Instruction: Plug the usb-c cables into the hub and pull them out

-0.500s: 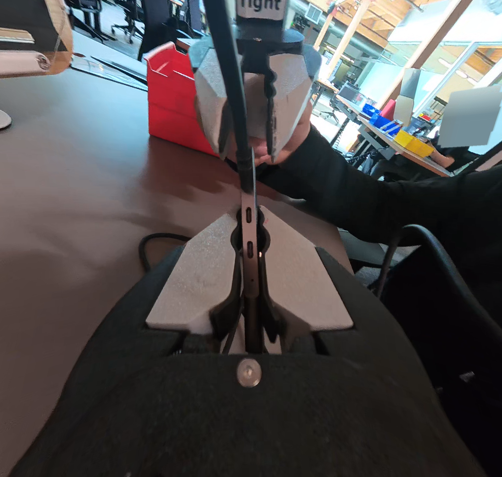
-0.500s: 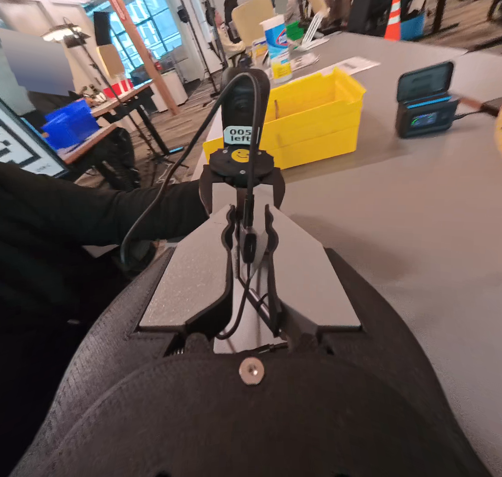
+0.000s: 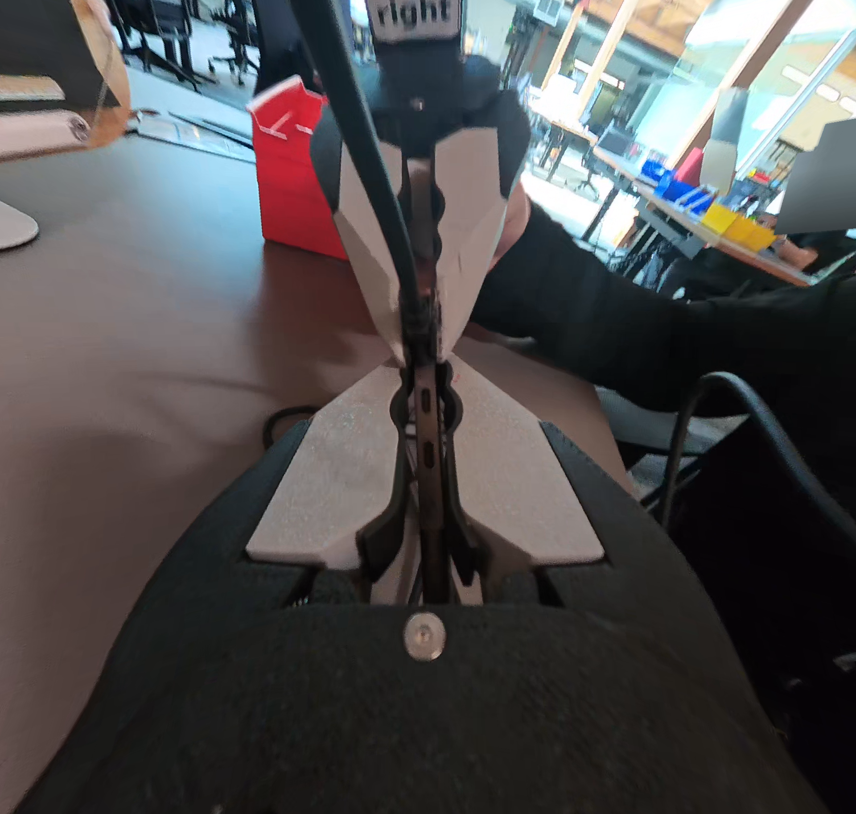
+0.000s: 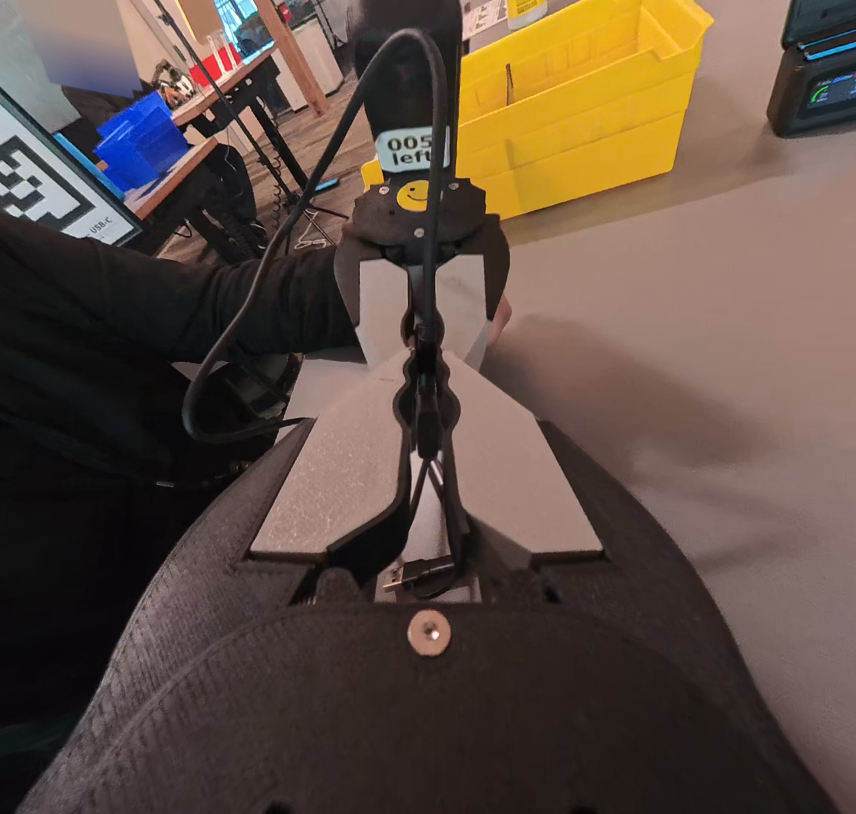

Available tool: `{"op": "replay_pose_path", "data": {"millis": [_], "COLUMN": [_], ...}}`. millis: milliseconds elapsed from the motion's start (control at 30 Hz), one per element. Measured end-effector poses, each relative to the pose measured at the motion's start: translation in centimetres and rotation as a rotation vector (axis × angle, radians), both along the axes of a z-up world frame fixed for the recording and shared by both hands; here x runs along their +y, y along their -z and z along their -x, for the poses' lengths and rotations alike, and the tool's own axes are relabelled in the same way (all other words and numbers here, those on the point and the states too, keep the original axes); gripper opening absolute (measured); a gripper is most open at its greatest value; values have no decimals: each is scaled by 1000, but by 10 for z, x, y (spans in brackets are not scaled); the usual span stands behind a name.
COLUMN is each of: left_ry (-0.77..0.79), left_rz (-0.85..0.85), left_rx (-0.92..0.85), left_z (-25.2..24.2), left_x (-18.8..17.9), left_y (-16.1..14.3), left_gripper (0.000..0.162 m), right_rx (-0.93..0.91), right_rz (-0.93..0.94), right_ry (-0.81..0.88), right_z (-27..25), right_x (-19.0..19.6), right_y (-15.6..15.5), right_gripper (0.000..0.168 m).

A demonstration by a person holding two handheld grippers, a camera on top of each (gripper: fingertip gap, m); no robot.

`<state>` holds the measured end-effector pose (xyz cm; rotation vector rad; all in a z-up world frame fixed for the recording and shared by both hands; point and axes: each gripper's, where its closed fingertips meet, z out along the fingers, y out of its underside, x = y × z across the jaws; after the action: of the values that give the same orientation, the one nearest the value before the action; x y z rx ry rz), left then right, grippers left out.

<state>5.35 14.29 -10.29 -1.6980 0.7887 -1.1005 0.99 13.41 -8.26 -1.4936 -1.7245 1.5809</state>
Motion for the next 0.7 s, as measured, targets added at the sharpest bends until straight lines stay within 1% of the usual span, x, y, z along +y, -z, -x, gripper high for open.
{"op": "replay_pose_path", "data": {"millis": [67,167,300,500,700], "left_ry": [-2,-7,24,29,30], "left_rz": [-2,-16,11,12,27], "left_rx": [-11,47,66,33,58], "left_z": [1,1,-4,-4,-7], "left_x": [0,0,-5,-6,-5], "left_y": [-2,4,9,4,11], "left_gripper": [8,7,8,8,8], "right_rx": [6,-21,-56,-45,-76], "right_rz": [7,4,9,-2,-34], "right_ry": [-3,-15,-50,-54,-58], "right_z": [1,-1,-7,-9,-13], "right_x": [-1,-2,-6,-6,-5], "right_y": [-1,4,9,6,13], "right_gripper": [3,4,4,4,4]}}
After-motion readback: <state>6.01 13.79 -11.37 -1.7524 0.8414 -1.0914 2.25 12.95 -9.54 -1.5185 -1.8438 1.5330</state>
